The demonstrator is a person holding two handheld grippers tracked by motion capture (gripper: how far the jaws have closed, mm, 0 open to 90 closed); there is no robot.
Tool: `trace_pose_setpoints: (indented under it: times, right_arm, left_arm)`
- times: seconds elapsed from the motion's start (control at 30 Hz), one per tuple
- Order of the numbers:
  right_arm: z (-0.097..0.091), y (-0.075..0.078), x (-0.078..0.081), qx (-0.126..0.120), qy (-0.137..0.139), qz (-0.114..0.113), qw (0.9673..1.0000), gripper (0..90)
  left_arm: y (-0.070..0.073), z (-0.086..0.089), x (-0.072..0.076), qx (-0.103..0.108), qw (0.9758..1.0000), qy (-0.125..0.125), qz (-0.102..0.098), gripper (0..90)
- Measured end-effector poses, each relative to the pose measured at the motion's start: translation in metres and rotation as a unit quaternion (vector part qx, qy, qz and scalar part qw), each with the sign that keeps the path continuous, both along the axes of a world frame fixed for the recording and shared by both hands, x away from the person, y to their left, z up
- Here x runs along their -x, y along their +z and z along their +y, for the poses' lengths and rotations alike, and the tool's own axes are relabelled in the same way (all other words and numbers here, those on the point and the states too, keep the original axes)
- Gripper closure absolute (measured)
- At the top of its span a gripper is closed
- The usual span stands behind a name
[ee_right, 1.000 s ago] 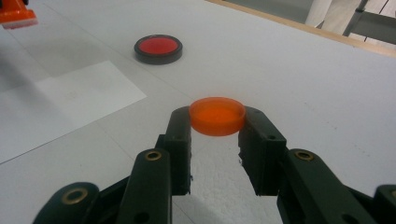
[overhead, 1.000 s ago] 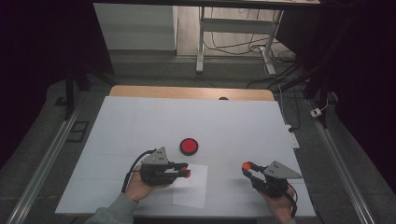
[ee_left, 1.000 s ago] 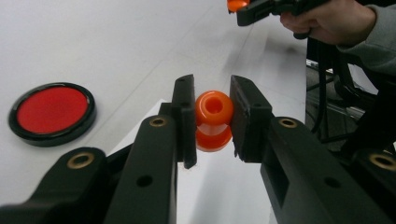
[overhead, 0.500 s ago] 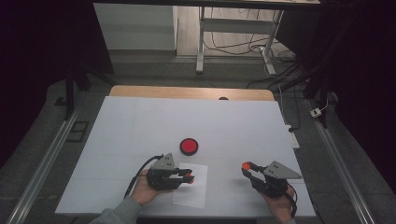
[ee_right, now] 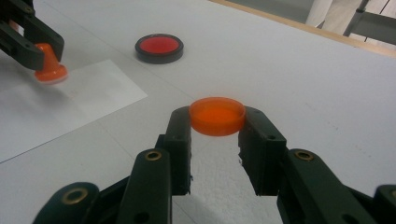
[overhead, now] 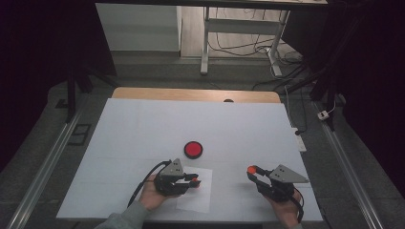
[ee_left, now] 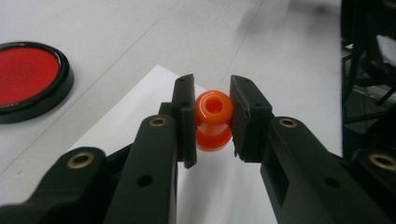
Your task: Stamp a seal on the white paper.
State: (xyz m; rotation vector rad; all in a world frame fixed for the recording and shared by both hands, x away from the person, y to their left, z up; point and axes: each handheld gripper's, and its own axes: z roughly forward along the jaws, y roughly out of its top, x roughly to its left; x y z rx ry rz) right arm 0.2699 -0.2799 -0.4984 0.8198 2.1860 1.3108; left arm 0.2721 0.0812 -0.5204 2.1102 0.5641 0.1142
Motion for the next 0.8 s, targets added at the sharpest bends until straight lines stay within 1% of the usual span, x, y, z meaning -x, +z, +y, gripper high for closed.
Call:
trace_pose_setpoints:
  times: [0.13,0.63,0.8]
  right_arm:
    - [0.000,0.000,0.001,-0.001,0.000,0.001,1.0000,64.8]
    - [0.000,0.000,0.000,0.000,0.000,0.000,1.0000,64.8]
    - [0.000,0.000,0.000,0.000,0.001,0.001,1.0000,64.7]
  left_arm:
    - [-0.001,0.000,-0.001,0.001,1.0000,0.006,-0.003,73.1]
    - [-0.009,-0.004,-0.005,-0.017,0.9998,0.010,-0.001,73.1]
    - [-0.011,-0.005,-0.004,-0.022,0.9997,0.010,-0.005,73.1]
